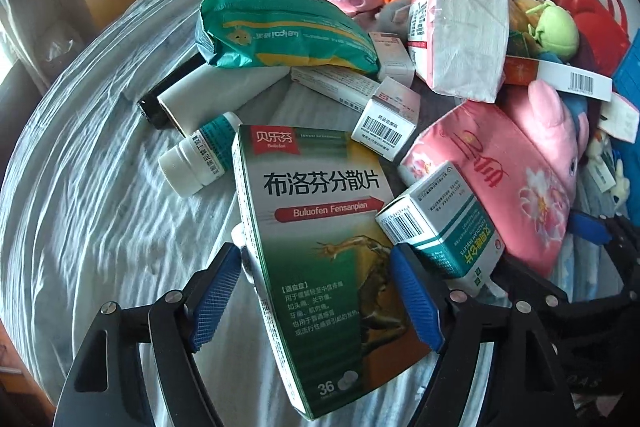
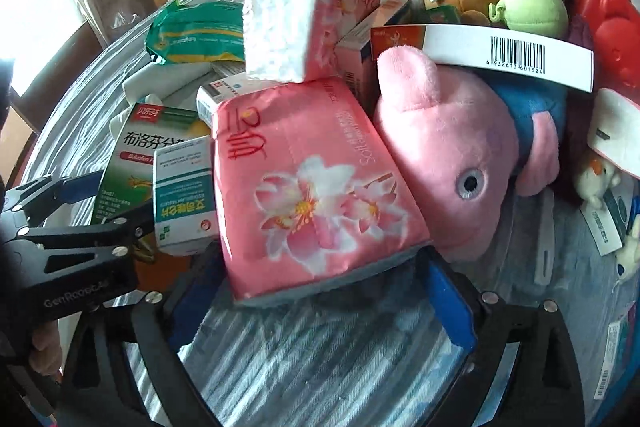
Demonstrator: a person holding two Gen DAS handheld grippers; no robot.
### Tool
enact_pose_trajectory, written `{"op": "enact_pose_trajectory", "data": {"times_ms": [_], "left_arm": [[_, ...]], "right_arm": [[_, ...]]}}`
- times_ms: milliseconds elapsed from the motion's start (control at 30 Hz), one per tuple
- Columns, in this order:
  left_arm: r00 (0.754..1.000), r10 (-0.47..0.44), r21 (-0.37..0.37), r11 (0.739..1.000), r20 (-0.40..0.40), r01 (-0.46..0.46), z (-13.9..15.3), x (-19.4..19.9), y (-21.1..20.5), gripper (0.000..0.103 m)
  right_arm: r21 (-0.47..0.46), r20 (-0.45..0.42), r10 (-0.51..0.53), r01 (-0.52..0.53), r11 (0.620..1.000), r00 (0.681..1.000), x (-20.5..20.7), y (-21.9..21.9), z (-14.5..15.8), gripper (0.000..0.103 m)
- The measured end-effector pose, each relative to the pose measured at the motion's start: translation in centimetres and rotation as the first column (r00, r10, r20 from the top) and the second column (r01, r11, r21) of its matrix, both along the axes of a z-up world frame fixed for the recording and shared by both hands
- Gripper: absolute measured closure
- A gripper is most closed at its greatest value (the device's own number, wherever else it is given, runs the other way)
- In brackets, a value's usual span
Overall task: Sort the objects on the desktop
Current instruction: 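Grasp the green ibuprofen box with the left gripper while the right gripper grasps a pink tissue pack, then lift the ibuprofen box and pink tissue pack and carry both over the blue crate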
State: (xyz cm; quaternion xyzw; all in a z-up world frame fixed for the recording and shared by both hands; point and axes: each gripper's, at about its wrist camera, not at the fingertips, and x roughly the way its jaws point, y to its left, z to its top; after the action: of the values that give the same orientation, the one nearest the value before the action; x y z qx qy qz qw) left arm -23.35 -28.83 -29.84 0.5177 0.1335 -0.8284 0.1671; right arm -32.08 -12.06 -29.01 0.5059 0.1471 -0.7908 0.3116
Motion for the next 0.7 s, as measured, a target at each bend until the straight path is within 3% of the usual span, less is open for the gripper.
{"op": "enact_pose_trajectory", "data": {"times_ms": [67, 300, 700], "left_arm": [[1.0, 0.004, -0.007, 1.0, -0.005, -0.004, 0.0, -0.3, -0.3, 0.027], [0.998, -0.005, -0.032, 0.999, -0.064, 0.003, 1.5, 0.8, 0.0, 0.057], [0.997, -0.056, -0.071, 0.996, -0.055, 0.052, 3.0, 6.2, 5.0, 0.066]], "right_arm": [[-0.043, 0.043, -0.004, 0.006, 0.999, 0.999, -1.1, -0.3, -0.5, 0.002], [0.02, 0.053, -0.013, 0.012, 1.0, 0.999, 0.4, 0.7, -0.1, 0.007], [0.065, 0.136, -0.09, 0.082, 0.995, 0.987, 7.9, 8.1, 0.2, 0.007]]}}
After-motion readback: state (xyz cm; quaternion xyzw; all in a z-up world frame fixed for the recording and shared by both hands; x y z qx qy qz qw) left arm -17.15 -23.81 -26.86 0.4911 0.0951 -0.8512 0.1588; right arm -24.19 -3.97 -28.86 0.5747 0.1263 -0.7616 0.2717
